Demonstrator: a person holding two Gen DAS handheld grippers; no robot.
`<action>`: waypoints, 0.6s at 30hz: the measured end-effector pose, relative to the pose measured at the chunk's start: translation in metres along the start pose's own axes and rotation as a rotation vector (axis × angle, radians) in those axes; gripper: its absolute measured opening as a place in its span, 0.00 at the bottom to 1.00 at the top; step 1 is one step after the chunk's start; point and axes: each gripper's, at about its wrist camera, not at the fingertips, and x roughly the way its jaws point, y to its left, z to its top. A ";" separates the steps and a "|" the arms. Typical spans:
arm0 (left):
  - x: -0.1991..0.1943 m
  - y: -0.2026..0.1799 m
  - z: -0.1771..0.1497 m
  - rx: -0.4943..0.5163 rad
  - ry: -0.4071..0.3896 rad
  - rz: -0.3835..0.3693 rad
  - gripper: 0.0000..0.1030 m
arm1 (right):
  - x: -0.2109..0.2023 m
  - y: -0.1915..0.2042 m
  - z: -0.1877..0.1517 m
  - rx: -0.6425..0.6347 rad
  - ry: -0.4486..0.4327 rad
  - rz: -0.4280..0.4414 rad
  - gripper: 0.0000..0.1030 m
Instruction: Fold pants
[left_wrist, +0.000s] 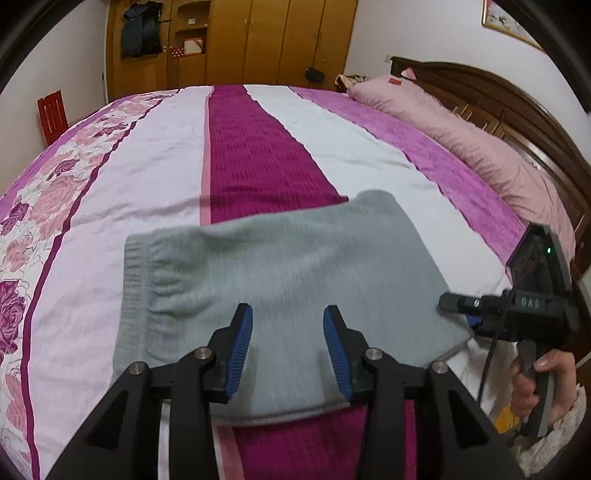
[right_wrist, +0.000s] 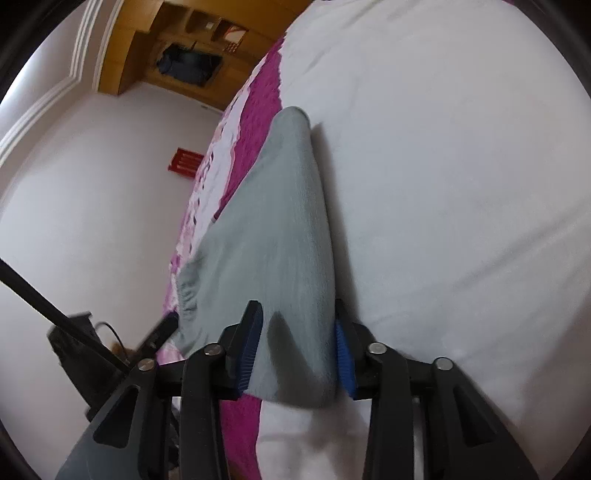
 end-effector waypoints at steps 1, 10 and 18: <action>0.000 -0.003 -0.003 0.005 0.010 0.001 0.41 | -0.003 -0.007 -0.003 0.025 -0.008 0.006 0.09; 0.000 -0.014 -0.014 0.007 0.018 -0.024 0.40 | -0.012 -0.007 -0.020 0.001 -0.107 0.008 0.10; 0.020 -0.037 0.004 0.006 0.022 -0.076 0.10 | -0.002 -0.006 -0.013 0.020 -0.266 0.036 0.13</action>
